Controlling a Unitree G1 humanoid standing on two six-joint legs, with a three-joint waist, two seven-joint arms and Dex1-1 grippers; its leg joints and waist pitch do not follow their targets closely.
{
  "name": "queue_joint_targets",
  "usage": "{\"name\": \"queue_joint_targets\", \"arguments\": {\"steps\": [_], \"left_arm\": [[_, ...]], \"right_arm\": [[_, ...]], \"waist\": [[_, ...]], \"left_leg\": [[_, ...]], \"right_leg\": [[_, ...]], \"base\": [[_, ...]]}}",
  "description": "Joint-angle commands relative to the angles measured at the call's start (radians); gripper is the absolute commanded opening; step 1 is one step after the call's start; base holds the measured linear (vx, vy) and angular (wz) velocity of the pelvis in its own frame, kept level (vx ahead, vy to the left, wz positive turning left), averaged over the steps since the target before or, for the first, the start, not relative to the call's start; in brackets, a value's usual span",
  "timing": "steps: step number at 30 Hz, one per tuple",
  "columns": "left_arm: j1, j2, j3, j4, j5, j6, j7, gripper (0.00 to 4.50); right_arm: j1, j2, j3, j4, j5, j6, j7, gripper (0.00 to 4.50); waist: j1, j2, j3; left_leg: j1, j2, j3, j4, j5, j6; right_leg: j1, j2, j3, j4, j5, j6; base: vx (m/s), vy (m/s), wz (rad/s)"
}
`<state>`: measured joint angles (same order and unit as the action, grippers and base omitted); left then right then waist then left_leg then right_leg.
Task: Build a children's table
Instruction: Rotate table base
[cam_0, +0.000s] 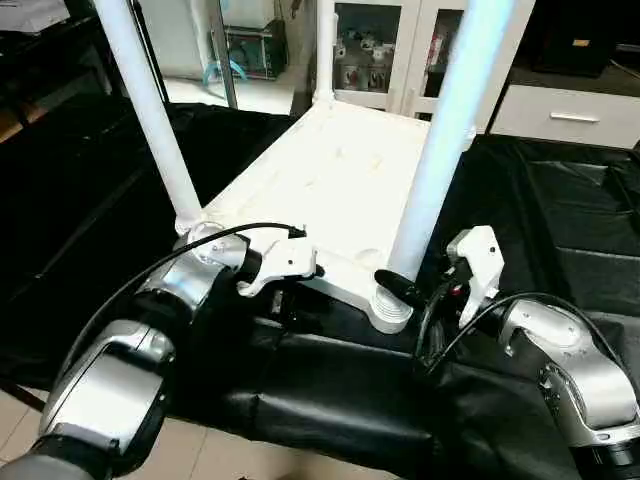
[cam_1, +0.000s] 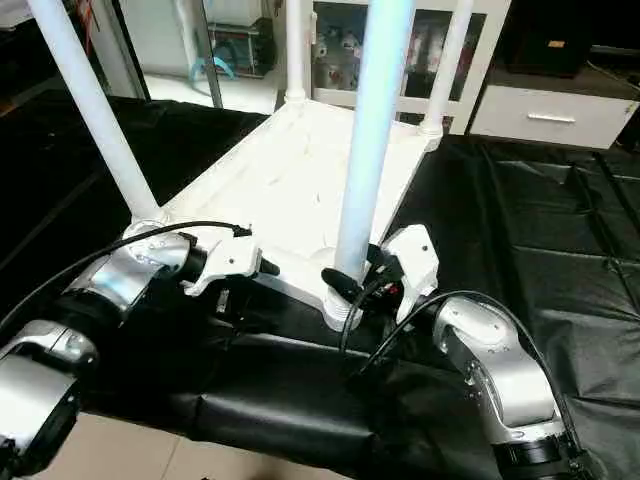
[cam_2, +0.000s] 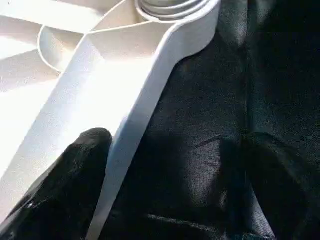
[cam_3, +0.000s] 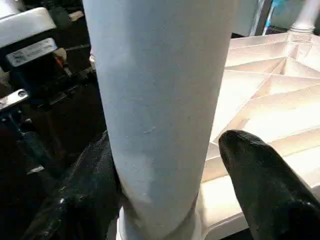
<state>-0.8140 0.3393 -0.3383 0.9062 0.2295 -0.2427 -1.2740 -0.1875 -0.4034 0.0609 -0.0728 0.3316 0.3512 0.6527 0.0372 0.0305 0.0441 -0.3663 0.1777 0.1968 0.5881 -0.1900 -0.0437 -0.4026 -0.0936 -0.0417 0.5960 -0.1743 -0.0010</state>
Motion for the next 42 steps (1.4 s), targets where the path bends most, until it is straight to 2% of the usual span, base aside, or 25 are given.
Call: {"name": "queue_joint_targets", "arguments": {"steps": [1, 2, 7, 8, 10, 12, 17, 18, 20, 21, 22, 23, 27, 30, 32, 34, 37, 38, 42], "left_arm": [[0.067, 0.040, -0.051, 0.029, 0.035, 0.040, -0.098, 4.45], [0.074, 0.040, -0.061, 0.012, 0.039, 0.040, -0.096, 4.45], [0.059, 0.011, -0.089, 0.012, 0.053, 0.057, -0.088, 4.45], [0.054, 0.004, -0.097, 0.023, 0.064, 0.045, -0.074, 4.45], [0.048, -0.007, -0.111, 0.036, 0.080, 0.032, -0.060, 4.45], [0.044, -0.012, -0.117, 0.044, 0.089, 0.031, -0.050, 4.45], [0.027, -0.030, -0.110, 0.047, 0.084, 0.002, 0.012, 4.45], [0.019, -0.050, -0.094, 0.058, 0.074, -0.035, 0.075, 4.45], [0.016, -0.058, -0.089, 0.063, 0.071, -0.045, 0.097, 4.45], [0.008, -0.094, -0.051, 0.080, 0.043, -0.072, 0.180, 4.45], [0.001, -0.138, 0.006, 0.090, -0.008, -0.051, 0.240, 4.45], [0.001, -0.159, 0.033, 0.089, -0.038, -0.041, 0.247, 4.45], [0.014, -0.227, 0.109, 0.071, -0.157, 0.034, 0.190, 4.45], [0.017, -0.235, 0.093, 0.095, -0.137, 0.018, 0.214, 4.45], [0.006, -0.238, 0.082, 0.137, -0.106, -0.007, 0.258, 4.45], [-0.006, -0.233, 0.075, 0.170, -0.090, -0.015, 0.249, 4.45], [-0.021, -0.205, 0.054, 0.194, -0.066, -0.005, 0.223, 4.45], [-0.022, -0.202, 0.052, 0.196, -0.065, -0.003, 0.218, 4.28], [-0.039, -0.179, 0.049, 0.219, -0.065, 0.008, 0.200, 4.28]], "right_arm": [[-0.005, -0.022, -0.135, 0.054, -0.014, -0.018, -0.064, 3.26], [0.000, -0.035, -0.145, 0.062, -0.009, -0.021, -0.055, 3.26], [-0.003, -0.077, -0.163, 0.085, 0.000, -0.032, -0.027, 3.26], [-0.009, -0.082, -0.166, 0.088, 0.005, -0.030, -0.025, 3.26], [-0.018, -0.091, -0.170, 0.093, 0.011, -0.032, -0.021, 3.26], [-0.023, -0.096, -0.172, 0.097, 0.013, -0.033, -0.018, 3.26], [-0.036, -0.085, -0.173, 0.082, 0.033, -0.025, -0.014, 3.26], [-0.034, -0.062, -0.156, 0.054, 0.041, -0.013, -0.022, 3.26], [-0.033, -0.054, -0.151, 0.047, 0.043, -0.010, -0.024, 3.26], [-0.028, -0.034, -0.131, 0.031, 0.044, -0.006, -0.031, 3.26], [-0.023, -0.014, -0.111, 0.016, 0.045, -0.001, -0.035, 3.26], [-0.021, -0.004, -0.099, 0.009, 0.043, 0.001, -0.037, 3.26], [-0.019, 0.028, -0.055, -0.001, 0.026, 0.001, -0.039, 3.26], [-0.020, 0.033, -0.050, -0.002, 0.020, 0.000, -0.042, 3.26], [-0.019, 0.031, -0.053, -0.007, 0.017, 0.004, -0.041, 3.26], [-0.015, 0.020, -0.059, -0.011, 0.015, 0.006, -0.037, 3.26], [-0.009, 0.002, -0.072, -0.012, 0.014, 0.006, -0.037, 3.26], [-0.009, 0.001, -0.073, -0.012, 0.013, 0.006, -0.037, 3.26], [-0.004, -0.008, -0.082, -0.011, 0.011, 0.001, -0.035, 3.26]], "waist": [[0.016, -0.011, -0.054], [0.013, -0.010, -0.053], [0.014, -0.011, -0.054], [0.015, -0.005, -0.055], [0.013, -0.010, -0.055], [0.013, -0.004, -0.056], [0.015, -0.004, -0.060], [0.018, -0.003, -0.060], [0.024, -0.002, -0.060], [0.025, -0.003, -0.060], [0.029, -0.004, -0.059], [0.036, -0.004, -0.062], [0.041, -0.013, -0.063], [0.042, -0.011, -0.061], [0.044, -0.014, -0.060], [0.045, -0.011, -0.060], [0.052, -0.008, -0.060], [0.051, -0.009, -0.059], [0.052, -0.006, -0.060]], "left_leg": [[0.008, 0.051, -0.028, -0.082, -0.292, 0.022], [0.005, 0.050, -0.028, -0.084, -0.293, 0.020], [0.008, 0.047, -0.025, -0.080, -0.287, 0.027], [0.009, 0.047, -0.025, -0.079, -0.286, 0.026], [0.007, 0.047, -0.025, -0.078, -0.280, 0.031], [0.009, 0.046, -0.025, -0.076, -0.278, 0.034], [0.008, 0.045, -0.024, -0.072, -0.256, 0.044], [0.009, 0.046, -0.023, -0.071, -0.247, 0.051], [0.012, 0.047, -0.022, -0.071, -0.254, 0.053], [0.011, 0.047, -0.022, -0.071, -0.257, 0.054], [0.012, 0.047, -0.021, -0.071, -0.261, 0.046], [0.015, 0.047, -0.022, -0.069, -0.256, 0.044], [0.007, 0.048, -0.022, -0.070, -0.221, 0.056], [0.008, 0.048, -0.022, -0.070, -0.219, 0.067], [0.007, 0.045, -0.022, -0.071, -0.223, 0.067], [0.008, 0.046, -0.023, -0.071, -0.224, 0.061], [0.011, 0.048, -0.024, -0.075, -0.235, 0.045], [0.011, 0.048, -0.024, -0.075, -0.236, 0.044], [0.011, 0.047, -0.024, -0.075, -0.238, 0.039]], "right_leg": [[0.042, -0.061, 0.033, -0.073, -0.252, -0.226], [0.045, -0.059, 0.033, -0.074, -0.249, -0.223], [0.044, -0.059, 0.033, -0.077, -0.244, -0.226], [0.044, -0.059, 0.033, -0.076, -0.241, -0.228], [0.046, -0.057, 0.032, -0.076, -0.225, -0.234], [0.046, -0.057, 0.032, -0.076, -0.216, -0.236], [0.049, -0.056, 0.031, -0.074, -0.183, -0.245], [0.047, -0.054, 0.030, -0.072, -0.165, -0.253], [0.046, -0.055, 0.030, -0.073, -0.172, -0.251], [0.045, -0.055, 0.029, -0.074, -0.177, -0.250], [0.046, -0.054, 0.029, -0.073, -0.185, -0.248], [0.045, -0.056, 0.029, -0.072, -0.180, -0.252], [0.047, -0.059, 0.030, -0.066, -0.145, -0.255], [0.045, -0.058, 0.031, -0.070, -0.156, -0.236], [0.045, -0.056, 0.030, -0.074, -0.178, -0.220], [0.045, -0.057, 0.031, -0.076, -0.196, -0.205], [0.043, -0.056, 0.032, -0.076, -0.193, -0.200], [0.043, -0.056, 0.032, -0.075, -0.194, -0.199], [0.044, -0.057, 0.031, -0.073, -0.182, -0.206]], "base": [[0.000, 0.000, 0.00], [0.000, 0.000, 0.00], [0.000, 0.000, 0.00], [0.000, 0.000, 0.00], [0.000, 0.000, 0.00], [0.000, 0.000, 0.00], [0.000, 0.000, 0.00], [0.000, 0.000, 0.00], [0.000, 0.000, 0.00], [0.000, 0.000, 0.00], [0.000, 0.000, 0.00], [0.000, 0.000, 0.00], [0.000, 0.000, 0.00], [0.000, 0.000, 0.00], [0.000, 0.000, 0.00], [0.000, 0.000, 0.00], [0.000, 0.000, 0.00], [0.000, 0.000, 0.00], [0.000, 0.000, 0.00]]}}
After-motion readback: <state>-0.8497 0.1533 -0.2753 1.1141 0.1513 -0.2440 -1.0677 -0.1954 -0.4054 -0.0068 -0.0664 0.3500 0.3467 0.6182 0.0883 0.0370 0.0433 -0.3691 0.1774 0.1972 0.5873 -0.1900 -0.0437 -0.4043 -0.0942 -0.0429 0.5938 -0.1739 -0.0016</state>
